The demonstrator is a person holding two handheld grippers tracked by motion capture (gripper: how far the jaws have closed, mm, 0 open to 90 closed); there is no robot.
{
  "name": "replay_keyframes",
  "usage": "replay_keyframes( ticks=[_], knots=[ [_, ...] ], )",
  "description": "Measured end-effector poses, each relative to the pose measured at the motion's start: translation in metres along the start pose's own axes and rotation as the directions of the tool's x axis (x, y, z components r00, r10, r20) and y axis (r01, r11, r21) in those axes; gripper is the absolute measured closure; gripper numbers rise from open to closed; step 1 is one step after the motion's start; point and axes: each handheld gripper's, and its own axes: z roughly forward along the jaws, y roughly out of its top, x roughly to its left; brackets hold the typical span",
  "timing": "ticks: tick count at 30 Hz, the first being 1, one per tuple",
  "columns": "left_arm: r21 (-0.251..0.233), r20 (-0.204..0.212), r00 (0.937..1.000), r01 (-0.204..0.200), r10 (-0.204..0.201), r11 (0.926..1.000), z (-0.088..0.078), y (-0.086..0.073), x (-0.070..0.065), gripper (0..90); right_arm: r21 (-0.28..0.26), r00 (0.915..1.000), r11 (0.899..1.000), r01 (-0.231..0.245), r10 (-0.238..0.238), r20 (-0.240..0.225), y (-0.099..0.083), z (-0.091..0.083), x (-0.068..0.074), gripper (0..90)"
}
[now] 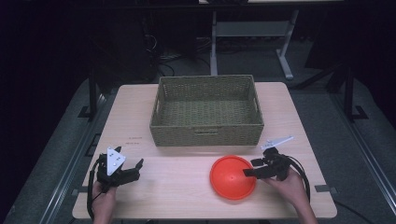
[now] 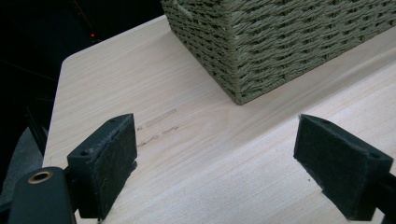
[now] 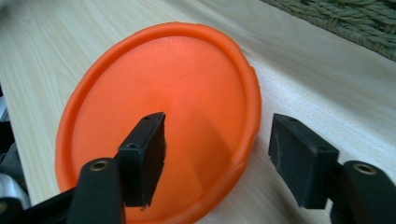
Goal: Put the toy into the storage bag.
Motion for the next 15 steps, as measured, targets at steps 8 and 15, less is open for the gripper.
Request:
replay_keyframes(
  ticks=[8,15],
  knots=[
    [0.002,0.006,1.0000,-0.005,0.005,1.0000,0.001,0.000,0.000,12.8,0.009,0.9997,1.000,-0.021,0.021,-0.016,-0.001,0.003,-0.004,41.2],
    [0.000,0.007,0.9999,-0.009,0.009,1.0000,0.000,0.001,-0.001,12.8,0.048,0.9999,0.999,-0.008,0.008,-0.006,0.000,0.011,0.000,45.0]
  ],
)
